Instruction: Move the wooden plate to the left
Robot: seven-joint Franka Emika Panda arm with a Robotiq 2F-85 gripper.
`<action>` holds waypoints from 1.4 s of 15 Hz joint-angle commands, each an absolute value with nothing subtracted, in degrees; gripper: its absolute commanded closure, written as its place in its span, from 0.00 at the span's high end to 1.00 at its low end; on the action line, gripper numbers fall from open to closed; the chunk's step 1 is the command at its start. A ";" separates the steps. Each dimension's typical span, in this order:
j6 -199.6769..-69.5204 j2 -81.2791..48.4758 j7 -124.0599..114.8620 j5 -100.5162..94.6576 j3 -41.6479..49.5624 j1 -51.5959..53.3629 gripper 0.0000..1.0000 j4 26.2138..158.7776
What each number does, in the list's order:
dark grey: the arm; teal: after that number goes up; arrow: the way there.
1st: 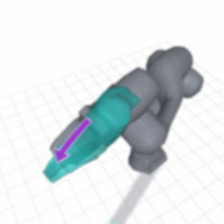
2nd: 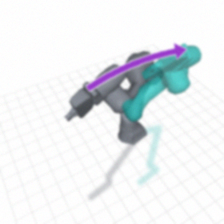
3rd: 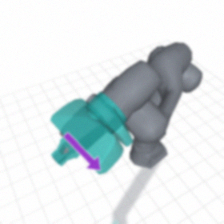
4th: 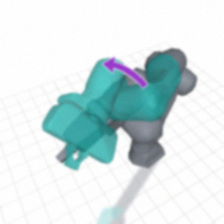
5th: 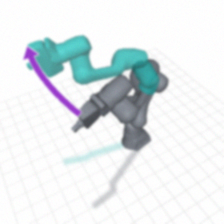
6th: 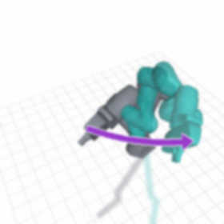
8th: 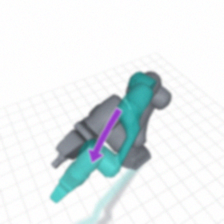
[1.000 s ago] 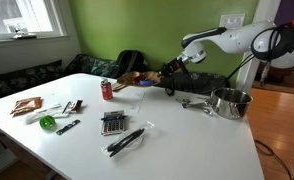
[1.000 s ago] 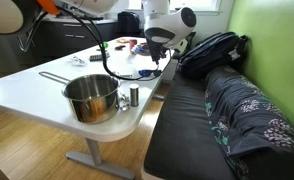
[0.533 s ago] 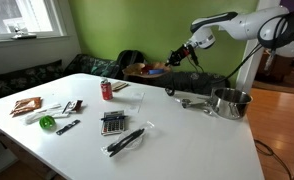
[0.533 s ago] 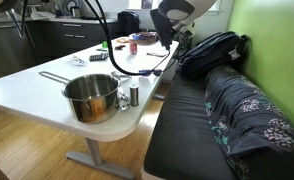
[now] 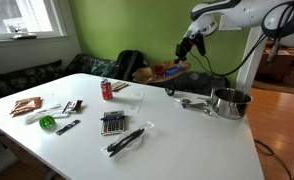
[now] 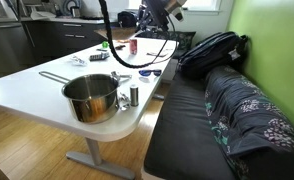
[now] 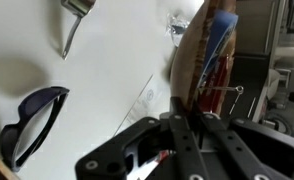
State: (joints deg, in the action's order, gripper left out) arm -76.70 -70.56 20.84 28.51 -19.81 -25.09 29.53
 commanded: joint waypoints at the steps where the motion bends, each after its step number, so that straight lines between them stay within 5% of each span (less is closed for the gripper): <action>1: -71.13 -68.23 24.84 24.54 -18.84 -21.40 0.02 32.26; 7: -68.63 -69.95 28.70 19.36 -18.62 -16.27 0.02 31.75; 8: -68.43 -70.06 29.02 18.83 -18.45 -15.44 0.10 31.92; 11: -69.13 -70.19 28.99 18.83 -18.27 -15.32 0.10 31.87; 12: -69.13 -70.19 28.99 18.83 -18.26 -15.63 0.02 31.85; 21: -58.39 -69.94 53.20 13.61 -18.68 -11.33 0.02 32.45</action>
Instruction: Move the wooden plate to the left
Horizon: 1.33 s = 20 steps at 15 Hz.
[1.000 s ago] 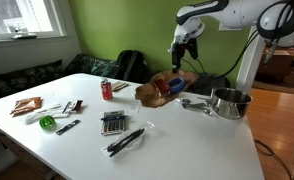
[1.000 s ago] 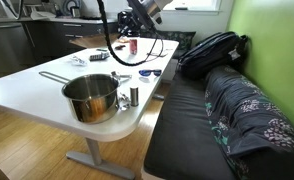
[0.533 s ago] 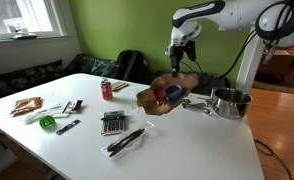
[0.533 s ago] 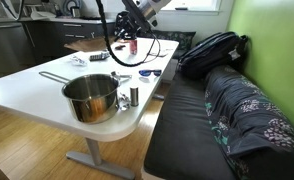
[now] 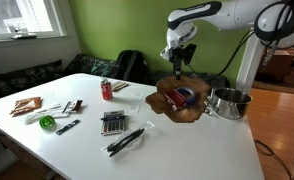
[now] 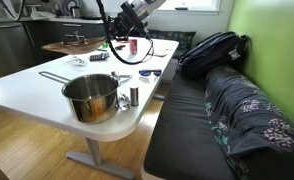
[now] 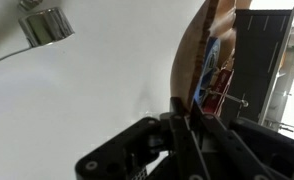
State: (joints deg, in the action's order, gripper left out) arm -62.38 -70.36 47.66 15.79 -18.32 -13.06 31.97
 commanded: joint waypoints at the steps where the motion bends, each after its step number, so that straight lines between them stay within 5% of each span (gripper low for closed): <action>1: -57.84 -70.06 55.05 12.26 -18.20 -10.02 0.02 32.87; 5: -57.43 -70.13 59.88 6.27 -17.18 -4.42 0.02 34.60; 6: -59.27 -70.56 57.75 8.38 -17.93 -6.29 0.10 33.71; 20: -59.60 -77.81 68.15 7.86 -21.75 2.17 0.02 33.76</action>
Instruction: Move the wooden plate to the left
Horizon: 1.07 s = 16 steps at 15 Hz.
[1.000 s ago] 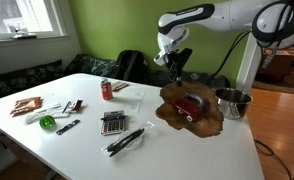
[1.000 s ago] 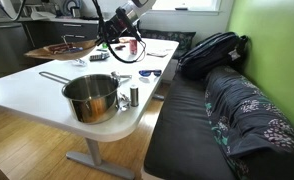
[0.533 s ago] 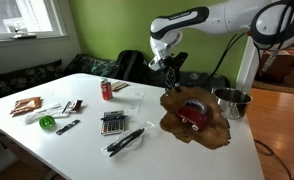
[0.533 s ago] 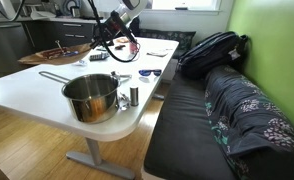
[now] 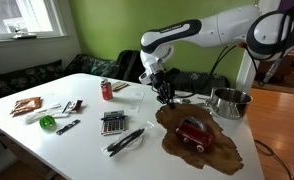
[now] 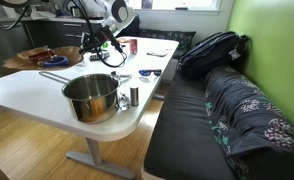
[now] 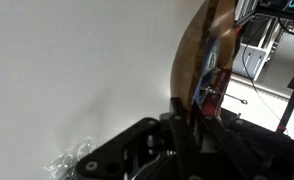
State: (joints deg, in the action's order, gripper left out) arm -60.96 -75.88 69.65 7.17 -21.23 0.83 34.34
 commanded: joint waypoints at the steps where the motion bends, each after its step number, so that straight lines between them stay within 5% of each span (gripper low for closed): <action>1: -60.26 -78.25 66.81 7.80 -21.37 2.90 0.02 33.90; 16: -65.37 -82.18 67.49 7.16 -21.49 6.76 0.02 33.10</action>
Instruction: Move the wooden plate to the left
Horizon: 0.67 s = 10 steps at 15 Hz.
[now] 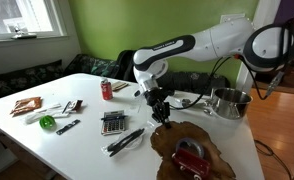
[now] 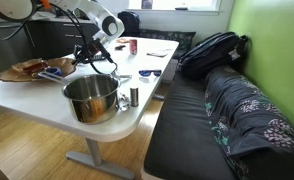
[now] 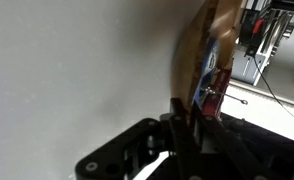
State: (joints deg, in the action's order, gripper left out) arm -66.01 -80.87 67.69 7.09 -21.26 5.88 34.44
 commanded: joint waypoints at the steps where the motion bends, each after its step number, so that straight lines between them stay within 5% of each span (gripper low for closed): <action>1: -65.07 -82.32 67.07 7.10 -21.36 7.04 0.02 33.14; 2: -64.75 -82.45 66.54 7.20 -21.32 7.21 0.05 33.14; 3: -64.59 -82.49 66.32 7.29 -21.35 7.29 0.35 33.10; 4: -64.67 -82.29 66.19 7.50 -21.47 7.14 0.35 33.07; 10: -69.04 -77.40 66.13 11.36 -22.90 1.95 0.80 30.30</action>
